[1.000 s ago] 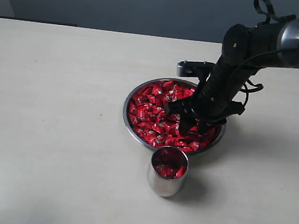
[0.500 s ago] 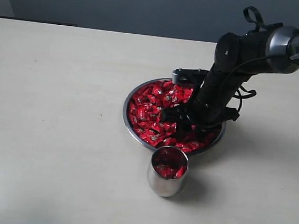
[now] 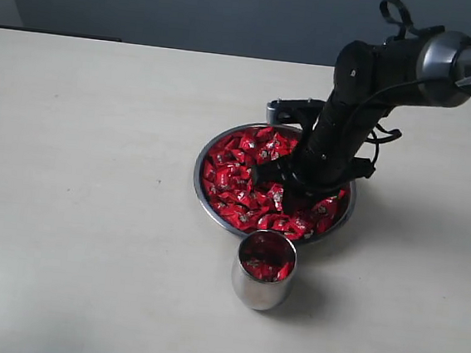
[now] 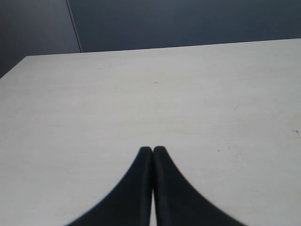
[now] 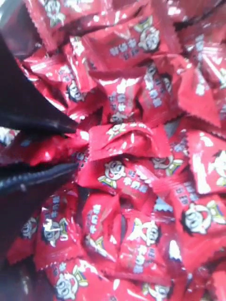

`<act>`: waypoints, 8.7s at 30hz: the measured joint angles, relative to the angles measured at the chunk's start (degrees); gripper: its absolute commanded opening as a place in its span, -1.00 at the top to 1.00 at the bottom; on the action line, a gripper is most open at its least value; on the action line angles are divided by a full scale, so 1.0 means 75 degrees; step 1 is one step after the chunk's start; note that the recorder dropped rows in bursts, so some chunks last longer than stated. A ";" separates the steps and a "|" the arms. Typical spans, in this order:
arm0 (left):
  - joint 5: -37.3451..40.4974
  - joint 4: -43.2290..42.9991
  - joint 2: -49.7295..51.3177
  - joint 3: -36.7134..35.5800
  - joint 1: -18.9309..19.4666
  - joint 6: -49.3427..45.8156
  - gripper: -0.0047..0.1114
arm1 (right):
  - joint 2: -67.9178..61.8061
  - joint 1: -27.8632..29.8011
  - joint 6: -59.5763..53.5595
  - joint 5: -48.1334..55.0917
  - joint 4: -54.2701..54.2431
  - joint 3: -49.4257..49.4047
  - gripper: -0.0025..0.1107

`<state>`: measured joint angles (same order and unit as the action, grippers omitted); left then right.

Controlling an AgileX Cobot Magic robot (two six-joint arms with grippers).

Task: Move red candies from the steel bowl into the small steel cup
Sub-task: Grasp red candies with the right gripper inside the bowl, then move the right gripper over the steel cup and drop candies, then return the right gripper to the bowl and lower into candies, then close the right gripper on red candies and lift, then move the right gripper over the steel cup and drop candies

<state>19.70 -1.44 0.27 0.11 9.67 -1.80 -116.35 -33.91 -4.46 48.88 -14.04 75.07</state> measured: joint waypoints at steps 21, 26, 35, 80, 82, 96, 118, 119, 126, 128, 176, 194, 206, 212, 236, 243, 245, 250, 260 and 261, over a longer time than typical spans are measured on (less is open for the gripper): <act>0.0000 0.0000 0.0000 0.0000 0.0000 0.0000 0.91 | 0.0163 0.0000 0.0004 0.0461 0.0518 0.0656 0.97; 0.0000 0.0000 0.0000 0.0000 0.0000 0.0000 0.91 | 0.0844 0.0000 0.0055 0.0517 0.0590 0.0656 0.97; 0.0000 0.0000 0.0000 0.0000 0.0000 0.0000 0.91 | 0.2987 -0.0747 0.0284 0.0128 0.0590 -0.0294 0.97; 0.0000 0.0000 0.0000 0.0000 0.0000 0.0000 0.91 | 0.3300 -0.2133 0.0391 -0.1267 0.0593 -0.2656 0.39; 0.0000 0.0000 0.0000 0.0000 0.0000 0.0000 0.91 | 0.3300 -0.2133 0.0391 -0.1267 0.0593 -0.2656 0.27; 0.0000 0.0000 0.0000 0.0000 0.0000 0.0000 0.91 | 0.3300 -0.2133 0.0398 -0.1250 0.0610 -0.2517 0.27; 0.0000 0.0000 0.0000 0.0000 0.0000 0.0000 0.91 | 0.2020 -0.0697 0.3583 -0.1452 0.4172 -0.0689 0.27; 0.0000 0.0000 0.0000 0.0000 0.0000 0.0000 0.91 | 0.1839 -0.0594 0.3437 -0.1425 0.3952 -0.0570 0.27; 0.0000 0.0000 0.0000 0.0000 0.0000 0.0000 0.91 | 0.0719 0.0050 0.2024 -0.0840 0.1646 0.0507 0.27; 0.0000 0.0000 0.0000 0.0000 0.0000 0.0000 0.91 | 0.0481 0.0185 0.1912 -0.0779 0.1341 0.0769 0.27; 0.0000 0.0000 0.0000 0.0000 0.0000 0.0000 0.91 | -0.0173 0.0741 0.0195 -0.0337 -0.0114 0.1199 0.96; 0.0000 0.0000 0.0000 0.0000 0.0000 0.0000 0.91 | 0.3217 -0.0428 0.0187 -0.1504 -0.0411 -0.1916 0.96; 0.0000 0.0000 0.0000 0.0000 0.0000 0.0000 0.91 | 0.3566 -0.1839 0.0755 -0.1680 0.0197 -0.2906 0.96; 0.0000 0.0000 0.0000 0.0000 0.0000 0.0000 0.91 | 0.3553 -0.2151 0.0802 -0.1619 0.0336 -0.2911 0.96; 0.0000 0.0000 0.0000 0.0000 0.0000 0.0000 0.91 | 0.3553 -0.2206 0.0802 -0.1447 0.0532 -0.2911 0.24; 0.0000 0.0000 0.0000 0.0000 0.0000 0.0000 0.91 | 0.3553 -0.2206 0.0802 -0.1447 0.0608 -0.2911 0.24; 0.0000 0.0000 0.0000 0.0000 0.0000 0.0000 0.91 | 0.3553 -0.2206 0.0802 -0.1447 0.0715 -0.2911 0.24; 0.0000 0.0000 0.0000 0.0000 0.0000 0.0000 0.91 | 0.3553 -0.2226 0.1114 -0.1356 0.0915 -0.2911 0.24; 0.0000 0.0000 0.0000 0.0000 0.0000 0.0000 0.91 | 0.3430 -0.2304 0.1469 -0.1433 0.1299 -0.2926 0.24; 0.0000 0.0000 0.0000 0.0000 0.0000 0.0000 0.91 | 0.3430 -0.2304 0.1493 -0.1462 0.1394 -0.2926 0.24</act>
<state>19.70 -1.44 0.27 0.11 9.67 -1.80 -90.62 -51.19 6.73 37.92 -3.58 53.13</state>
